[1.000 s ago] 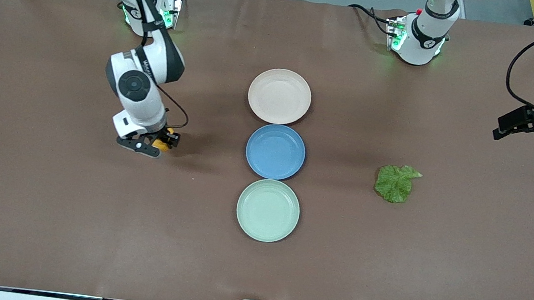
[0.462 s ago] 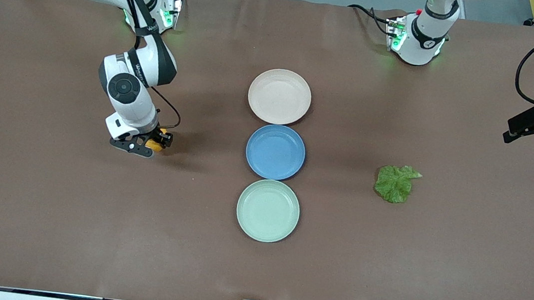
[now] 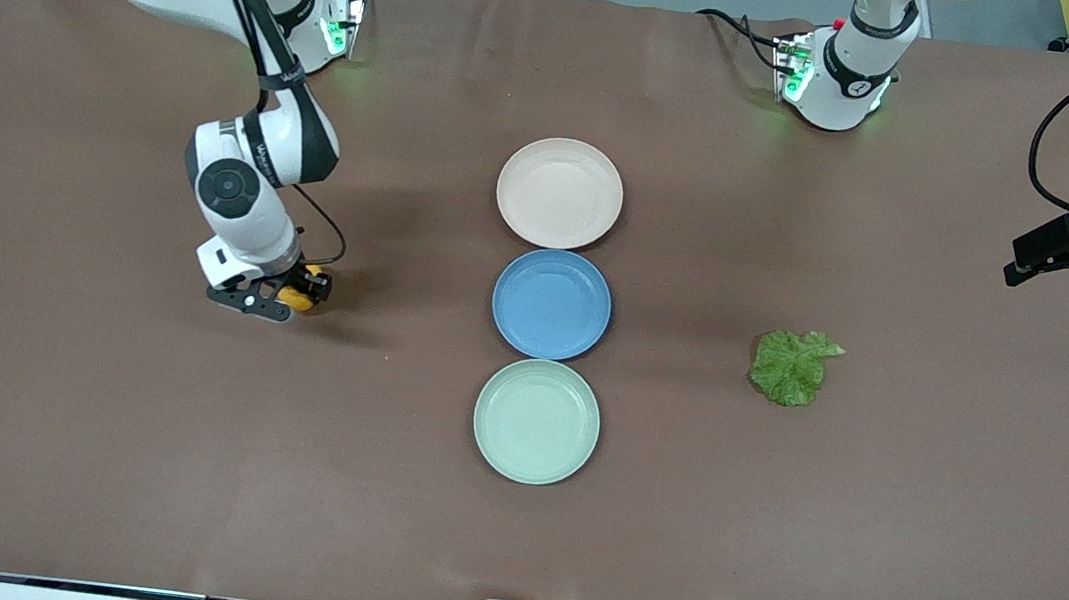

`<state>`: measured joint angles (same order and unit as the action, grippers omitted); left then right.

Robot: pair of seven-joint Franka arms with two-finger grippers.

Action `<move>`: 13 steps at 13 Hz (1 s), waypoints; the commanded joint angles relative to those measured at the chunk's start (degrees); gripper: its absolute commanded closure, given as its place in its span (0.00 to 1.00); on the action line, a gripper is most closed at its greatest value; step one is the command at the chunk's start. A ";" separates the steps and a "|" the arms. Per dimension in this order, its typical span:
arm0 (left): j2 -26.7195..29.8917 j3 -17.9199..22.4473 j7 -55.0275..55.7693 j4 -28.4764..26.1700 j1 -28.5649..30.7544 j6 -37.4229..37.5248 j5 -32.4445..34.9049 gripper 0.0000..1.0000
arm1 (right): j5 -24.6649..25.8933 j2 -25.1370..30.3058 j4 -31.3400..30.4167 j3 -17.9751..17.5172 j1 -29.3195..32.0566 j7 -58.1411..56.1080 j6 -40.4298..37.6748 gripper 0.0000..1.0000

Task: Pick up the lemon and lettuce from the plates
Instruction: 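Carry the lemon beside the plates and release it with the right gripper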

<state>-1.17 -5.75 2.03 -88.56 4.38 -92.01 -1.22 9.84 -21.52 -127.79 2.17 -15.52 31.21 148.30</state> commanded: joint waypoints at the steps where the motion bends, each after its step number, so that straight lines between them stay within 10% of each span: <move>1: -0.41 -0.23 -0.98 1.47 0.19 1.39 1.04 0.00 | -1.31 -0.01 -1.23 -1.03 2.25 -2.82 1.47 0.99; 3: -0.32 -0.23 -1.06 1.55 0.37 1.39 1.04 0.00 | -1.31 -0.45 -1.23 -1.03 2.42 -2.74 1.56 0.78; 4: -0.24 0.03 -2.02 1.73 0.45 1.39 0.61 0.00 | -1.31 -0.45 -1.15 -1.12 2.60 -2.74 1.47 0.14; 5: -0.06 0.21 -3.42 1.82 0.45 1.39 0.43 0.00 | -1.31 -0.19 -1.06 -1.12 2.60 -2.65 0.95 0.00; 13: 0.64 -0.31 -1.77 1.99 0.19 3.85 0.51 0.00 | -4.28 4.82 17.19 -0.94 6.63 -17.80 -29.95 0.00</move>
<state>-0.89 -5.80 0.06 -87.23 4.49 -89.63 -1.22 8.53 -17.48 -115.50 2.08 -12.24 21.07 125.16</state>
